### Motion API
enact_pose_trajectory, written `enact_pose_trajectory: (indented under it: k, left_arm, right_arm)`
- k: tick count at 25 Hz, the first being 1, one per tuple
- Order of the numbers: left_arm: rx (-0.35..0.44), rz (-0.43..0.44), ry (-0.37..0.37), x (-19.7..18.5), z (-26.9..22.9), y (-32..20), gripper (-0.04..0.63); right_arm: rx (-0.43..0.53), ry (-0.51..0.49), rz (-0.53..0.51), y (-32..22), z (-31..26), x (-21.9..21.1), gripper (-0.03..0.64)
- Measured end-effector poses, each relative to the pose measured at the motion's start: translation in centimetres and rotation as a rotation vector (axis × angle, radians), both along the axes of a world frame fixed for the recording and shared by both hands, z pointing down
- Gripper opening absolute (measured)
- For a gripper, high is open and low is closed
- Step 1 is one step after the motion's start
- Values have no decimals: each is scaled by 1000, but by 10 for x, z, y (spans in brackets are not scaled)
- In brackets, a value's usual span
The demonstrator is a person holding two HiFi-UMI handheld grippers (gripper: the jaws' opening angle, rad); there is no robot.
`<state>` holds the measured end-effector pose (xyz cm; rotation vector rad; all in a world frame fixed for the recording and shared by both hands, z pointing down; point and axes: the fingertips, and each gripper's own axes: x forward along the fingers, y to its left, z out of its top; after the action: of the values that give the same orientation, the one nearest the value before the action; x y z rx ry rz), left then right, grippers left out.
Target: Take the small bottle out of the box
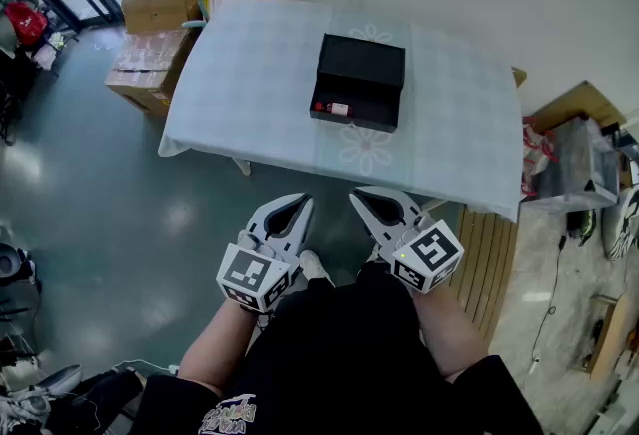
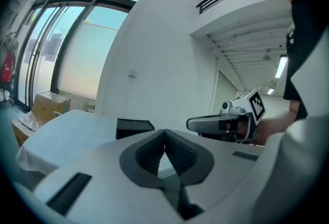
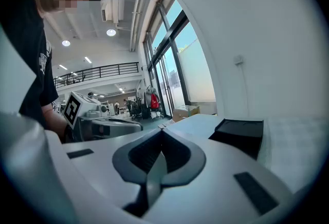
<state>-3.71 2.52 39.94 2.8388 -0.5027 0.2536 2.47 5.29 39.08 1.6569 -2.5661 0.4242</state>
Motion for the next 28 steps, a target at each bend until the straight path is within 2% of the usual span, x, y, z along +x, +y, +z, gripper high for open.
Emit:
enact_pose_trajectory:
  k: [15,28]
  left_arm:
    - [14,29,14,-3,-7,3,29]
    - [50,46,9,-27,-5,-1,29]
  right_arm:
    - [13,15,-19,2,-5,-10,22]
    - [24,50,-44,-20,-8,-31,21]
